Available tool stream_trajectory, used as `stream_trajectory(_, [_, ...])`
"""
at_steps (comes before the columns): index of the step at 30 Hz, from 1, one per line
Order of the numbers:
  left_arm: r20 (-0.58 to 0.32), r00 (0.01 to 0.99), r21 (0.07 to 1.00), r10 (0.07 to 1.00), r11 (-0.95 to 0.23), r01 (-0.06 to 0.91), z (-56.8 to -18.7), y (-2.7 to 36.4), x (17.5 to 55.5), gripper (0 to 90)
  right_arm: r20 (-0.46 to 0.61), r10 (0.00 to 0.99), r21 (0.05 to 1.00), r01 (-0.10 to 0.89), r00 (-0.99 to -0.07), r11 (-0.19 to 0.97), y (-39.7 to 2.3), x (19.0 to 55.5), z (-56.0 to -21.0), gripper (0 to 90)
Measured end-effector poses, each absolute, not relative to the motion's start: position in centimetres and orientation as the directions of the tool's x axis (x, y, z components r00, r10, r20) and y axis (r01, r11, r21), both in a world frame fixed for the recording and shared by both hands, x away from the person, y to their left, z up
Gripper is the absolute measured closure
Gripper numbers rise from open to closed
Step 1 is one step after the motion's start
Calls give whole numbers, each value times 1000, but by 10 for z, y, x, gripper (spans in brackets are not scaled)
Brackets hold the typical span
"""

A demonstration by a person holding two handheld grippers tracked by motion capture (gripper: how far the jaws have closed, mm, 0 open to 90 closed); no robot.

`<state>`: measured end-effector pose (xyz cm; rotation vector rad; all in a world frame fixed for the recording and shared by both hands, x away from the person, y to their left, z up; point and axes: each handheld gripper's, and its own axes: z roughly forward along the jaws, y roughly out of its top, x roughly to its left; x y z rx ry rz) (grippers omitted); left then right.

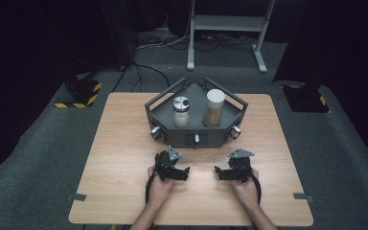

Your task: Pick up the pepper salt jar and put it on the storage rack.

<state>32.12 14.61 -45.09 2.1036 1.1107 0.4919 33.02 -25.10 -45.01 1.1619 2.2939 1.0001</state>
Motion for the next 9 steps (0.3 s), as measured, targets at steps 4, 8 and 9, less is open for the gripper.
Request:
stream_trajectory(4, [8,560,729,828,-389,564,-451,146,321,67,-16,810,738,540,-586,405,-251,330,-450,89])
stream_trajectory(8, [11,561,729,827,-391,562,-451,146,321,67,-16,810,738,540,-586,405,-251,330,-450,90])
stream_trajectory(9, [11,562,729,827,-391,562,-451,146,321,68,-16,810,738,540,-586,405,-251,330,-450,89])
